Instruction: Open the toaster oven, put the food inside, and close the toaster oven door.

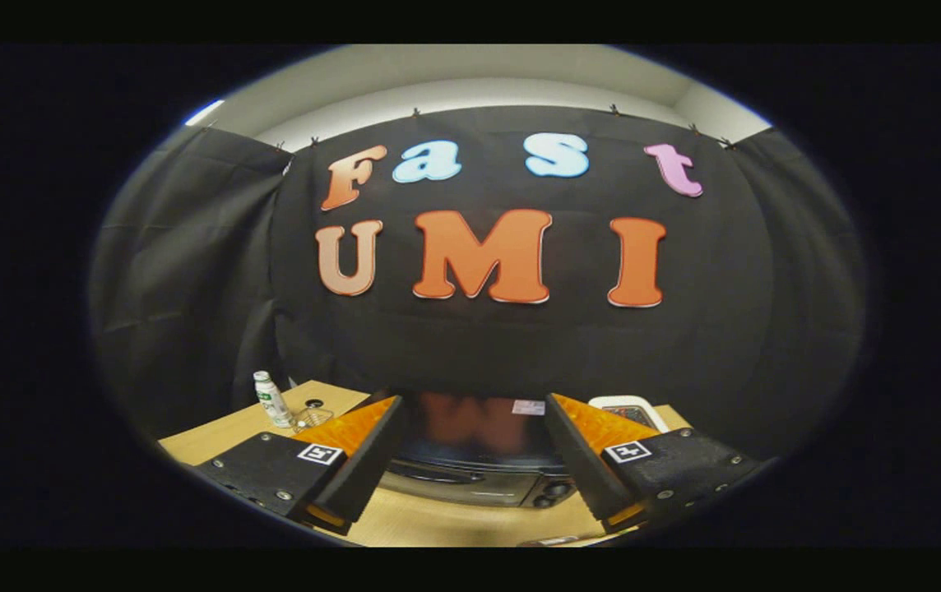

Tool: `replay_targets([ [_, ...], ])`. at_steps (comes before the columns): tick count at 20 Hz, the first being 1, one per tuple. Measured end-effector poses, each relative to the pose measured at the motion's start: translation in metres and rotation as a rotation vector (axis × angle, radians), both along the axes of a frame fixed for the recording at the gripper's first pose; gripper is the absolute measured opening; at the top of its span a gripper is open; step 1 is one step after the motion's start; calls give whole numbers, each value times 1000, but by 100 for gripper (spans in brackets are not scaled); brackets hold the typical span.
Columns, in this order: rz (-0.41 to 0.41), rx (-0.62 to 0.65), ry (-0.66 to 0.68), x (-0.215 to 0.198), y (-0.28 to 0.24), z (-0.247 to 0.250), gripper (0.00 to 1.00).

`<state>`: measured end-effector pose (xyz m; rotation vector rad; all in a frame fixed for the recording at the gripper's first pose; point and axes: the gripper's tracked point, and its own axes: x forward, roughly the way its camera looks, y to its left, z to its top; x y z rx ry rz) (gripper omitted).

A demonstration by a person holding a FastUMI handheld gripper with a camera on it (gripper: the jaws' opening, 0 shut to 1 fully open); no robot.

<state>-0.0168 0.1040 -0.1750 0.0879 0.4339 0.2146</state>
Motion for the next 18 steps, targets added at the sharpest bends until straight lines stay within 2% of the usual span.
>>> replay_targets([
  [6,32,-16,149,0,40,-67,100],
  [14,-14,-22,263,-19,53,-118,99],
  [15,-31,-6,217,-12,54,-115,100],
  [18,-34,7,172,-28,56,-112,97],
])
